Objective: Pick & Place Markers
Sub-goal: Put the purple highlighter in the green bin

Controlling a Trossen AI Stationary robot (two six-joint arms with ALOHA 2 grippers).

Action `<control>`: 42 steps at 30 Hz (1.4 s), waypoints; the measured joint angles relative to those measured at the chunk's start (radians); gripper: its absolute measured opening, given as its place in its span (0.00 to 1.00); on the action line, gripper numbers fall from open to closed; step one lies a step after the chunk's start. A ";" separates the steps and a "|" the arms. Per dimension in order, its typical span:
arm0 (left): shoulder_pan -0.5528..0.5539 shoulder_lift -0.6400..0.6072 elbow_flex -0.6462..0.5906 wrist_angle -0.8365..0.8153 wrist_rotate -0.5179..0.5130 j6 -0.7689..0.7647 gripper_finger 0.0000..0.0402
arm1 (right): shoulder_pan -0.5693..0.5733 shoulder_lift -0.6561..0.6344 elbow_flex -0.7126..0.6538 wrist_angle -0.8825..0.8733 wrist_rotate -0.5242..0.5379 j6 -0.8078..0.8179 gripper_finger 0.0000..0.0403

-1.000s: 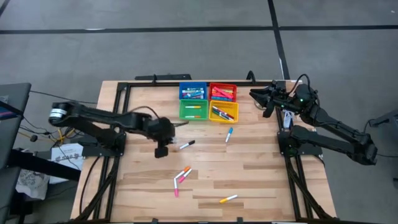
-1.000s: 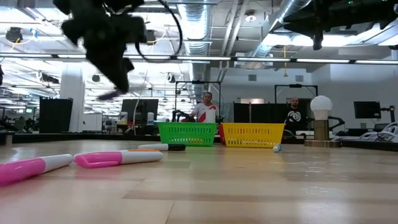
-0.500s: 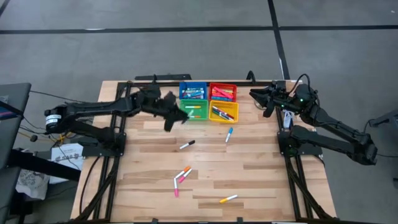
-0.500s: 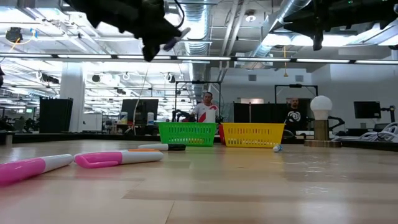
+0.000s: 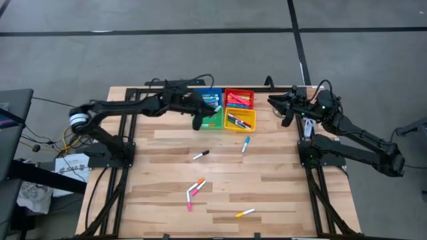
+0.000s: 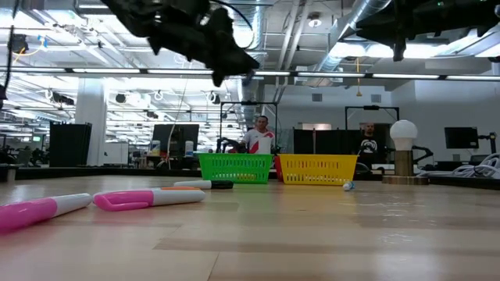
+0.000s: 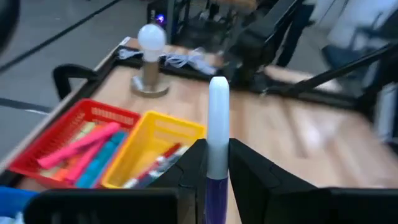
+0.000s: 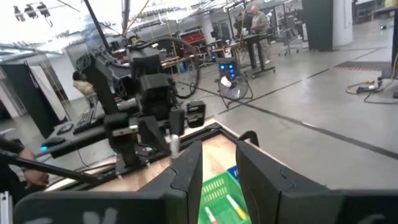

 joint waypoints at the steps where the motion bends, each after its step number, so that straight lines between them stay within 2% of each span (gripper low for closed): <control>1: 0.003 0.024 0.027 -0.026 -0.013 0.033 0.15 | 0.000 0.000 0.000 0.000 0.000 -0.006 0.22; 8: 0.038 0.161 0.176 -0.262 -0.075 0.194 0.15 | 0.002 -0.001 0.000 -0.019 -0.001 -0.062 0.22; 12: 0.069 0.193 0.192 -0.357 -0.132 0.265 0.15 | 0.003 -0.001 0.000 -0.049 -0.001 -0.062 0.22; 16: 0.093 0.223 0.192 -0.421 -0.143 0.310 0.16 | 0.003 -0.001 0.000 -0.052 -0.001 -0.063 0.22; 23: 0.087 0.278 0.192 -0.439 -0.148 0.320 0.17 | 0.011 0.017 0.000 -0.051 0.004 -0.063 0.22; 28: 0.067 0.289 0.192 -0.486 -0.155 0.374 0.16 | 0.046 0.067 0.000 -0.010 0.054 -0.063 0.22; 34: 0.057 0.301 0.193 -0.494 -0.164 0.436 0.16 | 0.073 0.113 0.000 0.041 0.054 -0.063 0.22; 42: 0.058 0.373 0.193 -0.498 -0.179 0.439 0.17 | 0.072 0.115 0.000 0.054 0.057 -0.092 0.22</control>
